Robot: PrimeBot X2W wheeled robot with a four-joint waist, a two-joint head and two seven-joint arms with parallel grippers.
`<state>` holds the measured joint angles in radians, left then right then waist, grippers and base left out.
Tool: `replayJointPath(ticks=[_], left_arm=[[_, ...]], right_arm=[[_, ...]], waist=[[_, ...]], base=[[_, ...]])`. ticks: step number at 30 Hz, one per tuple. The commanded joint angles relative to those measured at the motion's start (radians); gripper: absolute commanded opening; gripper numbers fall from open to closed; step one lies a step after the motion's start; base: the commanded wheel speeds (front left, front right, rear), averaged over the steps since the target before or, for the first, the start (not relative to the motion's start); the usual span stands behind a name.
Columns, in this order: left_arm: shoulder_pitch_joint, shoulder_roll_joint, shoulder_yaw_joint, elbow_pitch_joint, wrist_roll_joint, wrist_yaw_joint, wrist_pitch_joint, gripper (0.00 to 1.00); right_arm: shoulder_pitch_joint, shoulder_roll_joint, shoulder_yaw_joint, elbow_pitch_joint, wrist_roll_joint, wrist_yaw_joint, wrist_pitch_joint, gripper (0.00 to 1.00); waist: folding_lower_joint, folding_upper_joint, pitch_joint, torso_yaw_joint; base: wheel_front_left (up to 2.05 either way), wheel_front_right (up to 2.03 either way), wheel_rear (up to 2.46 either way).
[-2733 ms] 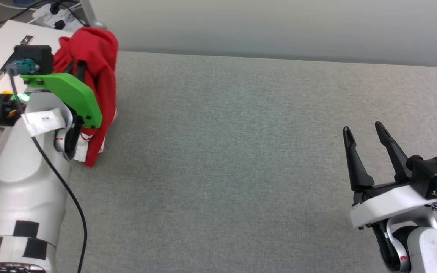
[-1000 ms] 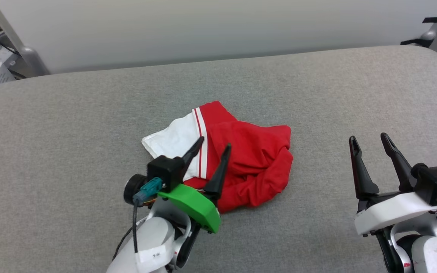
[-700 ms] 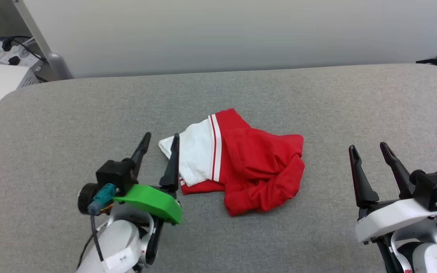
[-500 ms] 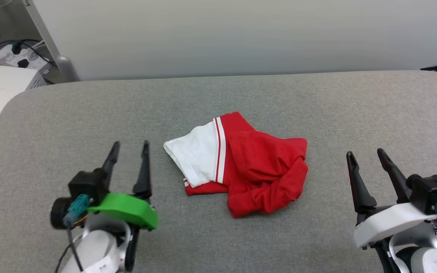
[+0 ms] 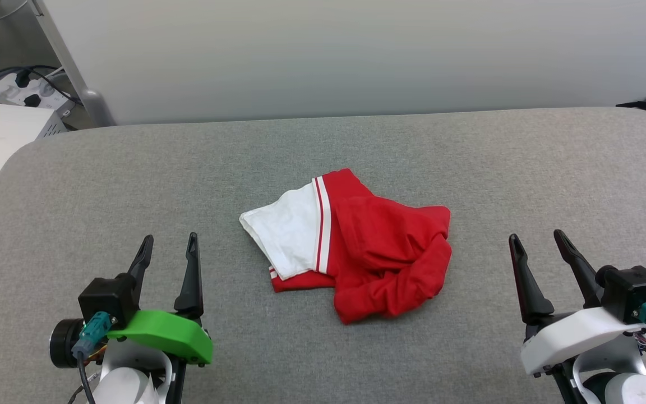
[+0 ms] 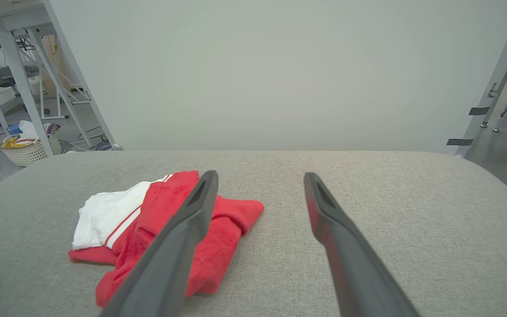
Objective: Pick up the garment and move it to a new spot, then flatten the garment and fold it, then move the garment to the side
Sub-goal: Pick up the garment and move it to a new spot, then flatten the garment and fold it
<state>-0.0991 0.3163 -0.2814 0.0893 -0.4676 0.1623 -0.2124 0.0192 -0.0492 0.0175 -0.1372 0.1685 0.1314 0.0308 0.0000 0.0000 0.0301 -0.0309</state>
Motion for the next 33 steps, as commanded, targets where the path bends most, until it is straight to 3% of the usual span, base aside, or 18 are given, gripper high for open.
replayJointPath(ticks=[1,10,14,27,33], left_arm=[[0.014,0.003,0.001,-0.005,-0.001,0.005,0.003,1.00],[-0.012,-0.001,0.004,-0.018,-0.016,0.000,0.001,1.00],[-0.032,-0.012,0.002,-0.027,-0.015,-0.002,-0.010,1.00],[-0.079,-0.071,-0.011,-0.015,-0.019,-0.015,-0.037,1.00],[-0.106,-0.087,-0.021,0.010,-0.012,-0.030,-0.042,1.00]], right_arm=[[0.001,-0.001,-0.001,0.001,-0.003,-0.001,-0.001,1.00],[-0.030,-0.008,-0.016,0.053,0.010,-0.001,0.025,1.00],[-0.088,-0.049,0.036,0.109,0.042,-0.001,0.063,1.00],[-0.371,-0.248,0.408,0.292,0.247,-0.001,0.450,1.00],[-0.470,-0.278,0.520,0.376,0.273,-0.001,0.498,1.00]], waist=[[0.0000,0.0000,0.000,0.000],[0.0000,0.0000,0.019,0.019],[0.0000,0.0000,0.037,0.050],[0.0000,0.0000,0.100,0.189],[0.0000,0.0000,0.136,0.240]], base=[[0.00,0.00,0.00],[0.00,0.00,0.00],[0.00,0.00,0.00],[0.00,0.00,0.00],[0.00,0.00,0.00]])
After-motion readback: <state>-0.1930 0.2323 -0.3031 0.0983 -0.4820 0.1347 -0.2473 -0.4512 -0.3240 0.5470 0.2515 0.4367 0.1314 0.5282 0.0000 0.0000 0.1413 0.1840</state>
